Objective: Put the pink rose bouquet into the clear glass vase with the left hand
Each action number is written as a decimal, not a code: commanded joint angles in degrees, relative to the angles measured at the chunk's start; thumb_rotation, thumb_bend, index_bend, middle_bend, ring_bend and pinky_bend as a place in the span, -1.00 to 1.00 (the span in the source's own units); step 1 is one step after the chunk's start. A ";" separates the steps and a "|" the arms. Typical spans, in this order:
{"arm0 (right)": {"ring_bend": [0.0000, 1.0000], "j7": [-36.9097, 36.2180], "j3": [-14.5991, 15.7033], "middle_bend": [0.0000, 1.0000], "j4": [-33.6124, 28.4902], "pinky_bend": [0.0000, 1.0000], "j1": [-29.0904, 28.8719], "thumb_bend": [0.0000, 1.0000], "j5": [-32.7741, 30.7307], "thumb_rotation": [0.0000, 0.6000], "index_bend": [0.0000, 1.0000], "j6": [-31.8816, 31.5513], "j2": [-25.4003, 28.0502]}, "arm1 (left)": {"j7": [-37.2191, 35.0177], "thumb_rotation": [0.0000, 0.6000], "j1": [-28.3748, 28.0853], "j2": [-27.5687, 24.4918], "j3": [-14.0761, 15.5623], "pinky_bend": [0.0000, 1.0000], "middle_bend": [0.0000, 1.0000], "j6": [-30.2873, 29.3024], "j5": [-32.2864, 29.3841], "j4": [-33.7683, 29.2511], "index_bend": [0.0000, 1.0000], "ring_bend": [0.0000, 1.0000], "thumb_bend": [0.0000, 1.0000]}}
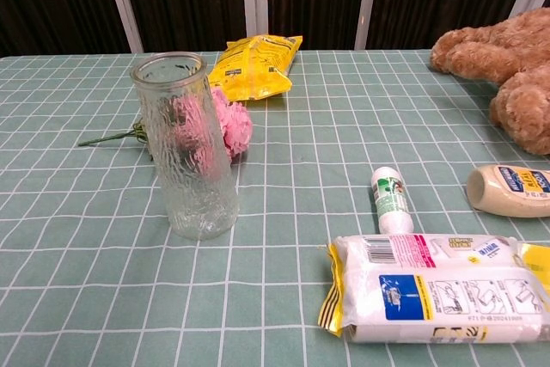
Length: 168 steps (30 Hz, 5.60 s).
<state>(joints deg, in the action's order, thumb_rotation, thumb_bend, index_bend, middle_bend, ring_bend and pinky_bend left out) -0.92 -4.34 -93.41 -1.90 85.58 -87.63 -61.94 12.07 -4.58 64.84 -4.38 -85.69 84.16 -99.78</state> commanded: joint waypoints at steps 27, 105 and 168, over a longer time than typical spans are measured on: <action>-0.98 3.38 -0.12 -0.79 0.00 -1.00 -0.82 -0.66 -1.95 1.00 -0.75 2.35 -1.21 | 24.39 1.00 -29.51 23.10 -10.12 -1.00 -0.85 24.35 -22.07 13.09 -0.84 -1.00 -0.64; -0.98 2.42 0.21 -0.79 -1.36 -1.00 -0.61 -0.66 -3.24 1.00 -0.75 3.58 -0.45 | 19.06 1.00 -37.62 41.24 -11.99 -0.37 -0.07 14.24 -14.61 40.63 -0.23 -0.46 -0.10; -0.98 -1.07 0.29 -0.79 -2.09 -1.00 0.07 -0.66 -1.95 1.00 -0.75 2.14 0.74 | -34.22 1.00 -27.94 -7.41 -33.37 -0.39 -0.12 27.85 -37.18 -35.21 -0.18 -0.47 -0.10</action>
<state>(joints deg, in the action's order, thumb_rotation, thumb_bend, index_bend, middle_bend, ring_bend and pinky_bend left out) -1.98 -4.04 -95.50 -1.84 83.63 -85.48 -61.21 -22.43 -32.13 58.50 -37.81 -58.13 47.86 -134.27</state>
